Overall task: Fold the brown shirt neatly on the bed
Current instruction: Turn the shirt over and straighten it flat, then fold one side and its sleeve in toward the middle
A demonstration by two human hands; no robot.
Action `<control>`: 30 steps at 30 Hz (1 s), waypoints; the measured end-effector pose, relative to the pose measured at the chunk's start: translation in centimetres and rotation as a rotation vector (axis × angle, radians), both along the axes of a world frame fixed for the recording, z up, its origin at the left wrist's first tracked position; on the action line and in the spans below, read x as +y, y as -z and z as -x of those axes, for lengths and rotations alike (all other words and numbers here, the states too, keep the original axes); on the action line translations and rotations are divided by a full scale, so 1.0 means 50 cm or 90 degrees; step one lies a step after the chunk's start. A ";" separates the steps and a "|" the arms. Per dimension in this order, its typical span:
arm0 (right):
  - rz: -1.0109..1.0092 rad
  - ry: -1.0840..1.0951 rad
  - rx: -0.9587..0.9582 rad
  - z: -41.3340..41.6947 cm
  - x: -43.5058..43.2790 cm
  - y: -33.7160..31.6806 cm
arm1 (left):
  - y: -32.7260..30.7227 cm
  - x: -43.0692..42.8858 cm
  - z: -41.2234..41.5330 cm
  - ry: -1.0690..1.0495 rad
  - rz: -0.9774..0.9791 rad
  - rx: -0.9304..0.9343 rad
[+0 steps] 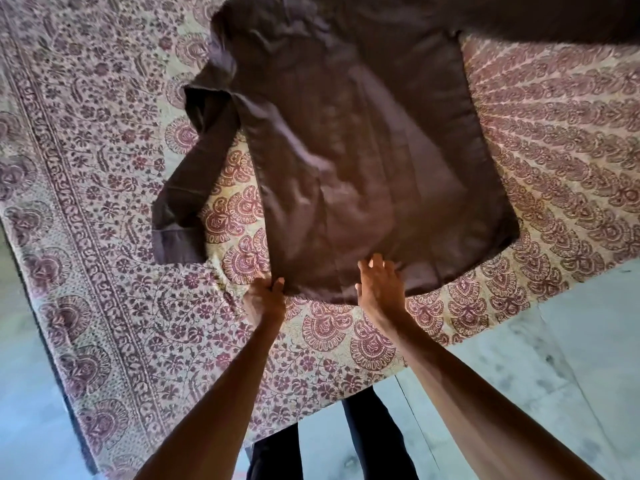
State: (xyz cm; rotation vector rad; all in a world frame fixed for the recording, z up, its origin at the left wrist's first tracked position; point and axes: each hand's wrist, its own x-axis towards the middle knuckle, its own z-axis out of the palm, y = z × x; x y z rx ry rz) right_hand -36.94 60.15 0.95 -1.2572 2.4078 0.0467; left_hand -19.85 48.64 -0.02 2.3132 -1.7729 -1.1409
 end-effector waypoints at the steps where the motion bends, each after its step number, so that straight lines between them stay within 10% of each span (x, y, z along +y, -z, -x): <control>1: -0.013 0.001 -0.005 -0.002 -0.018 -0.003 | -0.007 -0.002 -0.002 0.005 -0.005 0.000; 4: 0.000 -0.006 -0.008 -0.008 -0.082 -0.014 | -0.033 -0.021 0.001 0.044 0.021 -0.043; 8: 0.031 -0.030 -0.041 -0.010 -0.184 -0.022 | -0.020 -0.089 -0.007 0.416 0.228 -0.078; 14: -0.077 -0.062 -0.081 -0.029 -0.276 -0.028 | 0.006 -0.193 -0.019 0.779 0.218 -0.081; 22: 0.110 -0.050 -0.022 0.067 -0.489 -0.026 | -0.026 -0.502 0.061 0.495 0.357 -0.145; 30: 0.066 -0.191 -0.013 0.095 -0.694 0.036 | -0.010 -0.698 0.109 0.182 0.028 0.034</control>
